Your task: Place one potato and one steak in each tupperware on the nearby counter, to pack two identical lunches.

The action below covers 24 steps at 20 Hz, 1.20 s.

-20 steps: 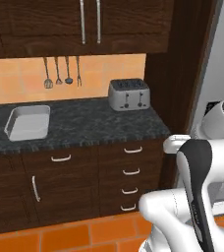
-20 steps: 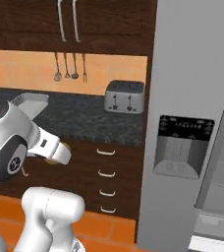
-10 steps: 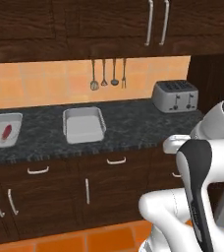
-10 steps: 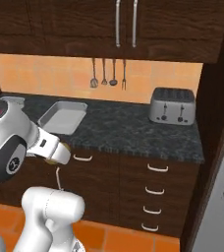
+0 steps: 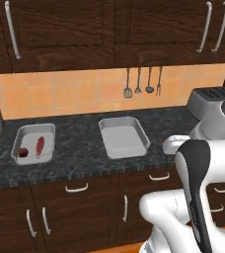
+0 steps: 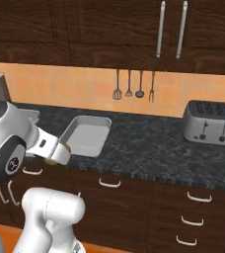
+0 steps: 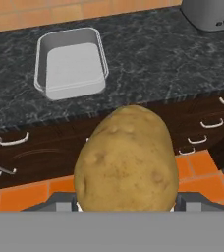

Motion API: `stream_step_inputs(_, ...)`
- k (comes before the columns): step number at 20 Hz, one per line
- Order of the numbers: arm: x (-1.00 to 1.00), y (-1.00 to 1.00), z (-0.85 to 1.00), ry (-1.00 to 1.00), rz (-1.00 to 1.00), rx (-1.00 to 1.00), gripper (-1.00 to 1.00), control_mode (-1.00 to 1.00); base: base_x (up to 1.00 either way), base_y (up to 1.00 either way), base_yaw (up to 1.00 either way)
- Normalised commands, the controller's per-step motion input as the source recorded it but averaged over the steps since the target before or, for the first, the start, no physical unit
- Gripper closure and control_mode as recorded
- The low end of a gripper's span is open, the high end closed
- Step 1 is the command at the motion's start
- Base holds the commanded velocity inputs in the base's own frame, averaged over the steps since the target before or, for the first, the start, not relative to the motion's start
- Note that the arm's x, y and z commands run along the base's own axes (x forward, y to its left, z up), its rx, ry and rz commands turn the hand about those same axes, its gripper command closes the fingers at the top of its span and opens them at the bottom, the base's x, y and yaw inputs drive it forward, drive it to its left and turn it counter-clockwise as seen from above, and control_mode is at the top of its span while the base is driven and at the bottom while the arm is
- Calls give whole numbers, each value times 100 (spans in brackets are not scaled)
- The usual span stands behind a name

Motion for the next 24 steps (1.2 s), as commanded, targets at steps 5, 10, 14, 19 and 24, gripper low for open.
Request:
stream_step_inputs(5,0,0,0,0,0,0,100,100,57,20,0)
stream_step_inputs(10,0,0,0,0,0,0,100,100,37,39,0)
stream_step_inputs(14,0,0,0,0,0,0,100,100,33,38,0)
stream_step_inputs(19,0,0,0,0,0,0,100,100,53,28,0)
stream_step_inputs(24,2,1,-6,0,1,0,100,-100,19,17,1)
